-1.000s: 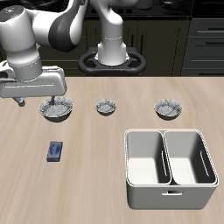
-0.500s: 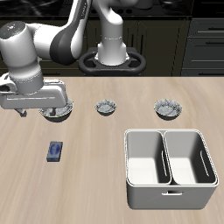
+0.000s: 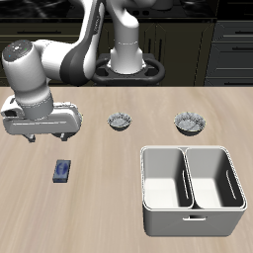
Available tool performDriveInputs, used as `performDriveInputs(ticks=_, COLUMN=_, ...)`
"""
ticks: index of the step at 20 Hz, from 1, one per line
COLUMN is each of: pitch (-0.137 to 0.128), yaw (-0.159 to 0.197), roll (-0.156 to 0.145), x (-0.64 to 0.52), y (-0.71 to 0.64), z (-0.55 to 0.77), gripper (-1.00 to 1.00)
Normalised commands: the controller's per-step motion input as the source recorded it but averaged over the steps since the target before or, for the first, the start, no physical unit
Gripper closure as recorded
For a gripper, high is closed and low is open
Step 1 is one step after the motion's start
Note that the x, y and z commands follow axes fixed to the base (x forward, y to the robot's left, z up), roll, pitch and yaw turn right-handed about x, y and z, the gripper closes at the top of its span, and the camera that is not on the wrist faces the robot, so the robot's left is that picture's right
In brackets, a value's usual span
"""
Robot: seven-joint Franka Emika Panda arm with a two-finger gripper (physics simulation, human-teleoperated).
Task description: Place the cream cheese in the largest bowl
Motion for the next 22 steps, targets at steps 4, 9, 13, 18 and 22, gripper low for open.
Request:
performDriveInputs(ticks=4, pitch=0.019, yaw=-0.012, roll=-0.002, x=0.03, y=0.03, z=-0.19, gripper=-1.0)
performDriveInputs(ticks=9, pitch=0.022, yaw=0.001, roll=0.006, x=0.05, y=0.05, z=-0.24, gripper=-1.0)
performDriveInputs(ticks=13, pitch=0.029, yaw=-0.007, roll=-0.007, x=0.02, y=0.02, z=-0.25, gripper=-1.0)
performDriveInputs(ticks=18, pitch=0.024, yaw=0.021, roll=-0.004, x=-0.01, y=0.12, z=-0.26, gripper=-1.0)
performDriveInputs(ticks=22, pitch=0.016, yaw=0.025, roll=0.022, x=-0.02, y=0.19, z=-0.18, gripper=-1.0)
